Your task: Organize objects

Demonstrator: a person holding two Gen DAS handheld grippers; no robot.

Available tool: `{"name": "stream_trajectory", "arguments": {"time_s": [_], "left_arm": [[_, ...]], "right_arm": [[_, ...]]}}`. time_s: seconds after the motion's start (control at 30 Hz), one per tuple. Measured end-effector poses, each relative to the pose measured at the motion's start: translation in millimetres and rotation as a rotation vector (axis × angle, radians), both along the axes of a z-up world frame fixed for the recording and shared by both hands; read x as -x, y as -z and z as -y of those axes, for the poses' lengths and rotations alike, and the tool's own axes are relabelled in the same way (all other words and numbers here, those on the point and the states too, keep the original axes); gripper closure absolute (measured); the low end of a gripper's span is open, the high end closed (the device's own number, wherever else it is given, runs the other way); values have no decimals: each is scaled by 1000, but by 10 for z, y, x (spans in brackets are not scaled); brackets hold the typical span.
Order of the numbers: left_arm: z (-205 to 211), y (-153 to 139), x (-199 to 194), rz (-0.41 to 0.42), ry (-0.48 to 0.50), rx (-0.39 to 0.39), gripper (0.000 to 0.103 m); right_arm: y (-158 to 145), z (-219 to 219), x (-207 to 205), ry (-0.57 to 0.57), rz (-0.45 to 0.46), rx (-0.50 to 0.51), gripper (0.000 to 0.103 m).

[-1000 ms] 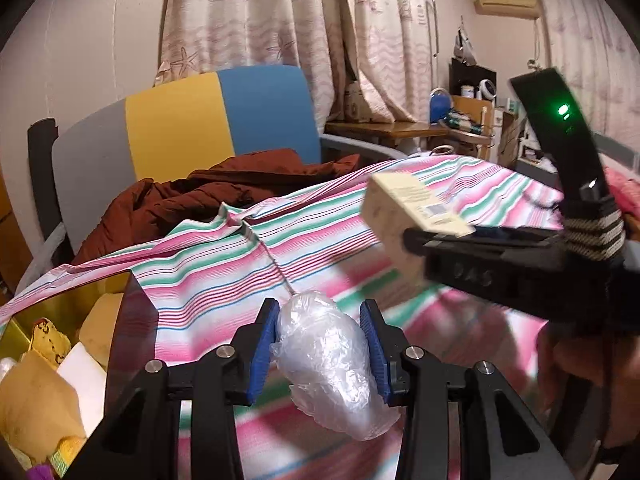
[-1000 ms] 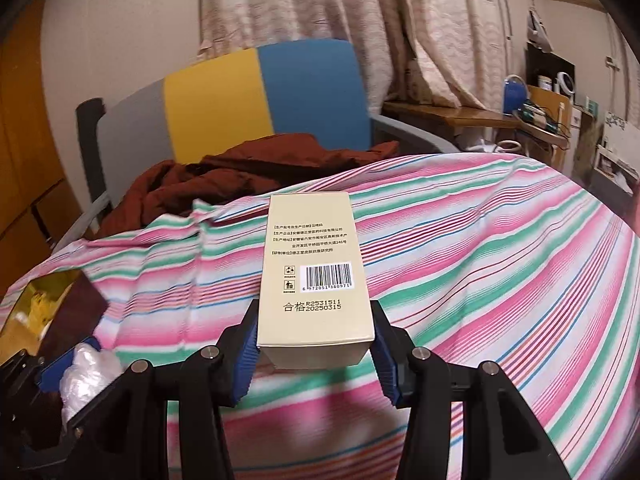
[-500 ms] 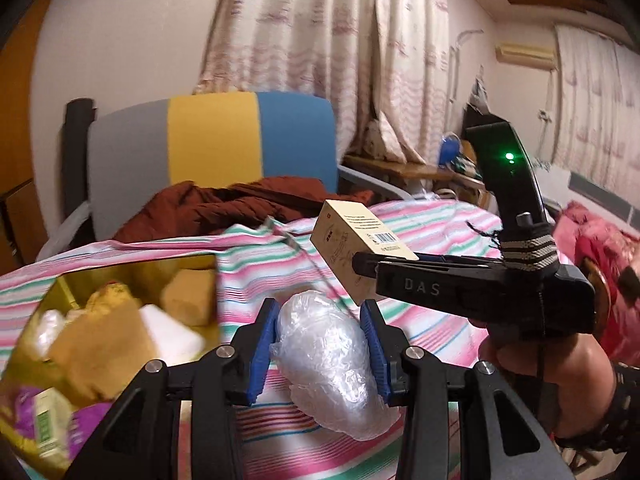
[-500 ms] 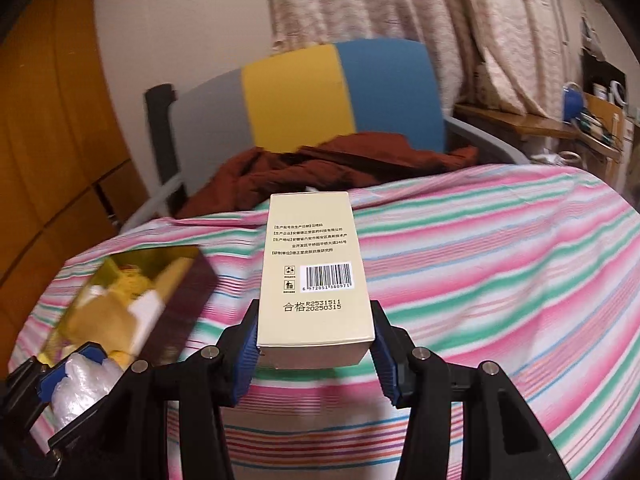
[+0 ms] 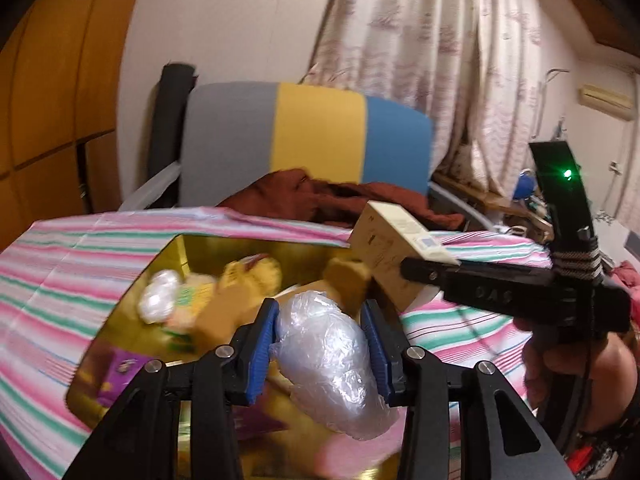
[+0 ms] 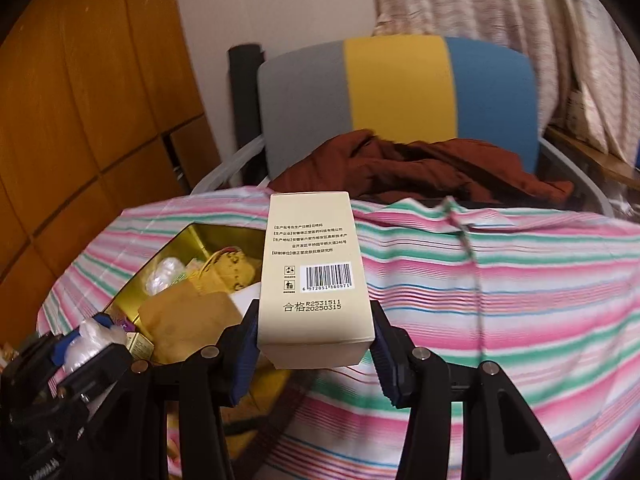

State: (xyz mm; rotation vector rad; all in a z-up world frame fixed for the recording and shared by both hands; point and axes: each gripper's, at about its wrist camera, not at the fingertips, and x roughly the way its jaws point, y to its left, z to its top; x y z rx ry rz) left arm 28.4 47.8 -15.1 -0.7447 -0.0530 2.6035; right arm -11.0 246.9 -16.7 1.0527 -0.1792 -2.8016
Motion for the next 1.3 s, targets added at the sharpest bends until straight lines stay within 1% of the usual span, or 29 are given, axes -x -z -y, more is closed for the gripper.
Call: {"name": "stream_trajectory", "arguments": {"time_s": [0.17,0.23,0.27,0.3,0.33,0.37,0.43,0.5,0.57,0.67,0.73,0.77,0.8,0.9,1.0,1.07,1.17,1.23,1.3], "left_arm": [[299,111,197,58,-52,19,59],[380,160,265,84,-57,24,57],[418,187,293,96,-61,28,49],[443,212,322,111,-67,31,30],[485,244,352,134,-81,29,21],[518,246,348,137,-93,19,12],[591,230,311,133,-96,-21,10],[636,200,260,121,-116,-32,0],[668,172,215,106,-159,-21,0],[715,156,196,113,-218,-22,0],[742,142,177,126,-270,-23,0],[753,137,185,134,-288,-24,0],[770,133,178,144,-303,-28,0],[841,115,153,186,-342,-65,0],[876,72,109,194,-358,-77,0],[872,31,97,186,-384,-51,0],[851,-29,73,172,-414,-7,0],[826,-63,42,152,-439,16,0],[790,-80,29,147,-442,23,0]], "right_arm": [[67,244,269,-55,47,-34,52],[97,302,387,-56,68,-20,52],[109,319,434,-58,78,4,51],[132,330,492,-69,96,36,50],[157,349,546,-78,122,70,49],[162,339,566,-77,136,90,49],[136,302,548,-71,132,124,49],[83,217,471,-58,104,156,48],[44,119,409,-48,86,199,48],[8,20,392,-26,62,227,49],[14,48,486,-37,84,207,60],[28,98,537,-41,99,178,69],[68,187,591,-49,121,132,70],[215,358,678,-86,170,125,71],[256,477,704,-115,173,164,70],[261,472,703,-114,174,186,70],[208,325,565,-61,158,237,70],[137,241,403,-35,135,230,68],[87,205,261,-28,121,204,61]]}}
